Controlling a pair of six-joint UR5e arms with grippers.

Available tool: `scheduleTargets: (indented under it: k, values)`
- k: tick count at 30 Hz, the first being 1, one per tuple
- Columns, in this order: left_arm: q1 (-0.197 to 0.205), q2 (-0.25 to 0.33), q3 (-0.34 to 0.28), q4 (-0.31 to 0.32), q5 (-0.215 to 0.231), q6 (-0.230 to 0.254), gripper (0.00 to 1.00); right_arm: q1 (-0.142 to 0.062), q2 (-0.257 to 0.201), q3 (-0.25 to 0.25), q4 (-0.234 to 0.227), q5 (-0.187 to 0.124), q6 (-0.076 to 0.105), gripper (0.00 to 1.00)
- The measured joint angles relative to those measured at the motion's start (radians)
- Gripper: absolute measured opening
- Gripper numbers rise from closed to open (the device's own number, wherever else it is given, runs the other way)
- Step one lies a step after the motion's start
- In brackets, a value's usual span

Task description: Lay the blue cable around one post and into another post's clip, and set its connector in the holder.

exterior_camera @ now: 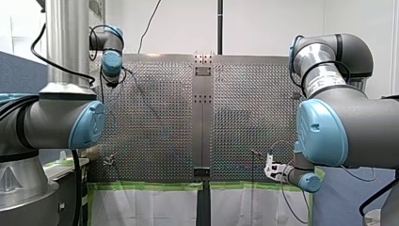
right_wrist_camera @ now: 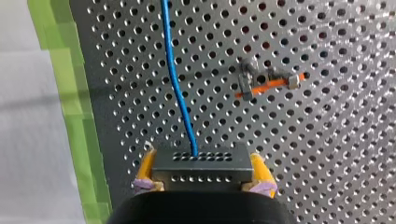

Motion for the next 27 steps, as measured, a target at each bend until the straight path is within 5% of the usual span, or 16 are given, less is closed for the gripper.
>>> scheduleTargets:
  k: [5, 17, 27]
  values:
    - [-0.002, 0.05, 0.049, -0.049, 0.009, 0.045, 0.99, 0.0, 0.0, 0.0, 0.001, -0.008, 0.001, 0.0]
    - [-0.019, 0.151, 0.15, -0.151, -0.077, 0.146, 0.99, 0.001, 0.0, 0.0, 0.006, -0.006, 0.0, 0.0]
    - [-0.031, 0.225, 0.224, -0.225, -0.028, 0.22, 0.99, 0.001, 0.0, 0.0, 0.01, 0.002, 0.001, 0.0]
